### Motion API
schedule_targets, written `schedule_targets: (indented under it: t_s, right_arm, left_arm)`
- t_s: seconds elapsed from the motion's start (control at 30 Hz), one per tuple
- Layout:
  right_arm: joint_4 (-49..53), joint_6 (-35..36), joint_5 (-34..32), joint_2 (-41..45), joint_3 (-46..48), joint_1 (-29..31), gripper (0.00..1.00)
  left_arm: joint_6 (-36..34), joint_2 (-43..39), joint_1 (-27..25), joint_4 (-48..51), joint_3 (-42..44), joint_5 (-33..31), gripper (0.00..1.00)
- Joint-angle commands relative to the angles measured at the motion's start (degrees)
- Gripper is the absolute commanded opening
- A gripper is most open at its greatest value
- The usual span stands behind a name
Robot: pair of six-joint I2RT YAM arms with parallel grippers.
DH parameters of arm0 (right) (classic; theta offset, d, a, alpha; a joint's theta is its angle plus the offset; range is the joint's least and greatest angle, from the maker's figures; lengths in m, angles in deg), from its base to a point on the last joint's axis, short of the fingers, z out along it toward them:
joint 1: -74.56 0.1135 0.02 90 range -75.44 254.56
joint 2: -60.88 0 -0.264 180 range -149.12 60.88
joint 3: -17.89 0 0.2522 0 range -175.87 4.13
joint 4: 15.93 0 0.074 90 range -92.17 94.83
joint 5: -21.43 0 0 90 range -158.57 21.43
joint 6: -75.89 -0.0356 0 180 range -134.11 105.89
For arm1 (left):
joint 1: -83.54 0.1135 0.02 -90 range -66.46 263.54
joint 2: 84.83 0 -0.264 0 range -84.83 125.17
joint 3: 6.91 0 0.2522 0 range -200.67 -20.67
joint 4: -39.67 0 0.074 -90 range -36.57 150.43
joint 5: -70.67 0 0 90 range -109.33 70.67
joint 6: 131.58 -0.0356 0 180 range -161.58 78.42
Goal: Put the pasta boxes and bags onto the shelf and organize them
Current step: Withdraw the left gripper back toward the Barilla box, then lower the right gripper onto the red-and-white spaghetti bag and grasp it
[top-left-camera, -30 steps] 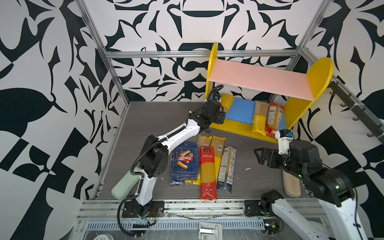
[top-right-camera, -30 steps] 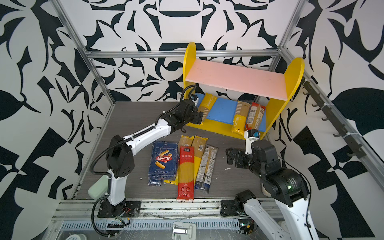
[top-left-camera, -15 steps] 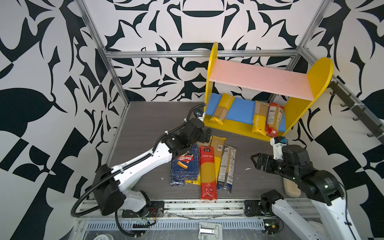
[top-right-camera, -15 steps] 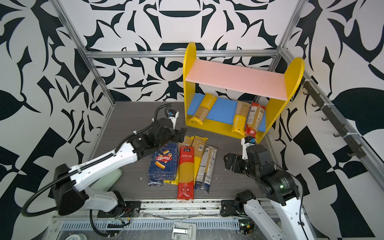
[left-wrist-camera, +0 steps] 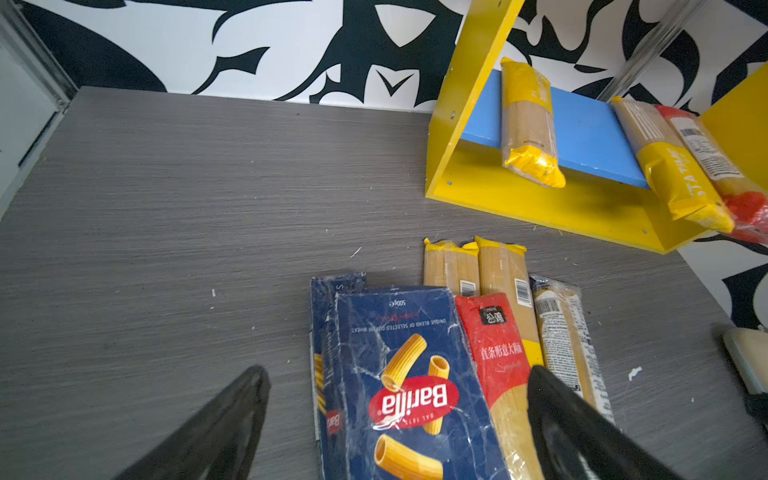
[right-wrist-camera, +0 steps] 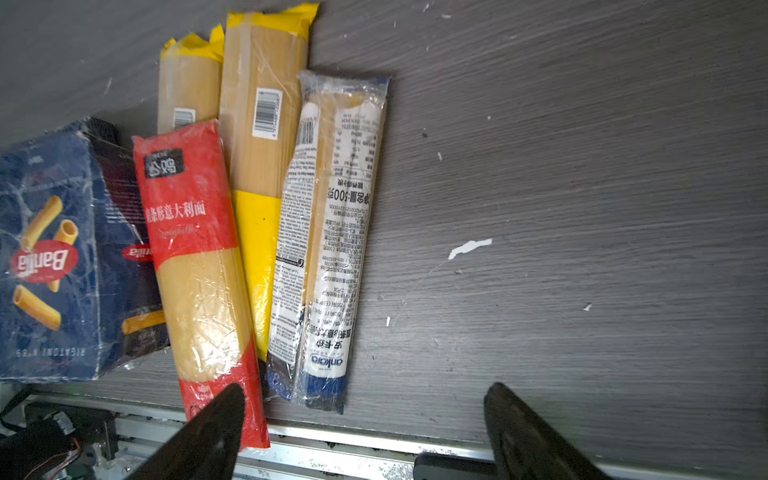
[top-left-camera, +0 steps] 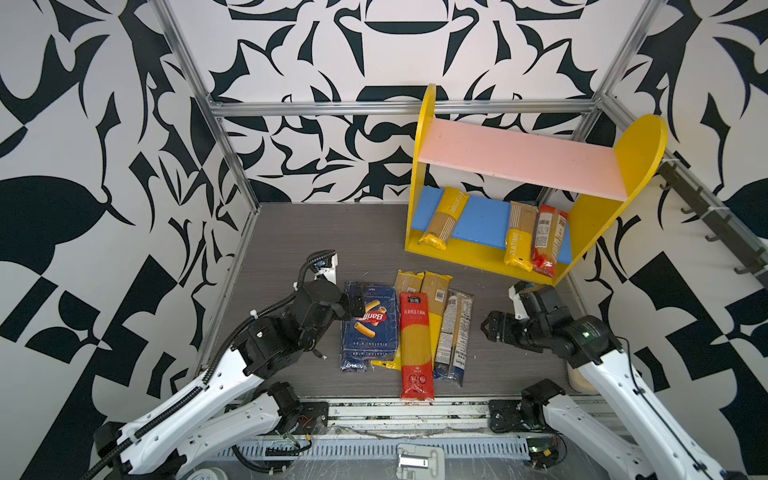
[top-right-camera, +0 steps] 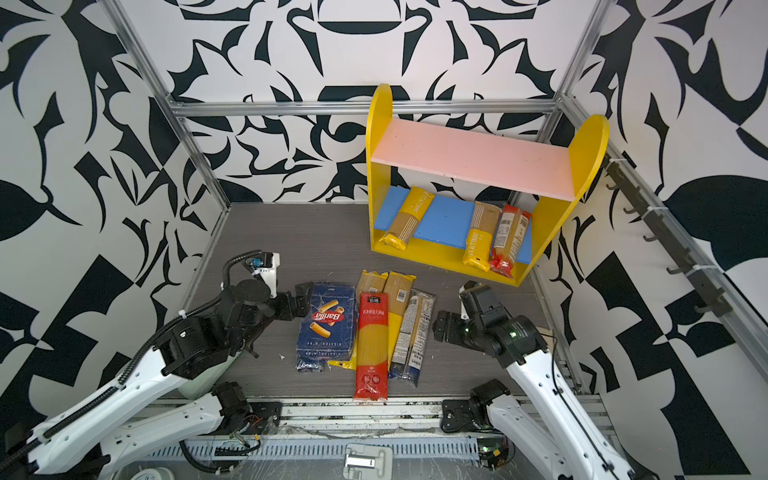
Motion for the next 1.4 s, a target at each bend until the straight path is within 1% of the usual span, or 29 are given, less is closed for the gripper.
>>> schedule_targets:
  t_s: [0.0,0.17,0.3,0.5,0.63,0.8,1.13,1.37]
  right_arm:
    - [-6.57,-2.72,-3.46,-3.92,0.33,4.19,0.93]
    - [-12.42,-5.24,-5.78,-13.3,1.17,10.01,0.93]
    - [-15.28,-5.63,-6.09,-19.04,0.85,11.55,0.93]
    - [-17.96,-7.5,-6.69,-21.12,-0.36,16.15,0.93]
    - [-19.03,-9.48,-8.28,-24.04,-1.59,21.53,0.93]
    - [-20.47,-11.07,-9.94,-29.18,-3.99,27.64,0.93]
    - [-23.64,-15.88,-12.02,-37.04,-8.25,38.57,0.94]
    - [-25.14,-20.57,-13.16,-39.41,-7.2,43.79,0.97]
  left_arm:
    - [2.87,-1.68,0.2,6.35,0.81,-2.65,0.99]
    - [3.53,-2.31,0.17,9.07,0.59,-4.46,0.99]
    - [3.04,-2.04,0.19,10.39,0.08,-5.91,0.99]
    - [1.69,-1.05,0.24,12.11,-0.87,-7.61,0.99]
    - [1.67,-0.09,0.2,13.3,-1.32,-7.78,0.99]
    - [1.91,0.23,0.24,15.27,-1.93,-6.55,0.99]
    - [4.72,-3.77,0.28,19.27,-2.24,-5.56,0.99]
    - [5.45,-5.24,0.24,20.32,-1.35,-5.75,0.99]
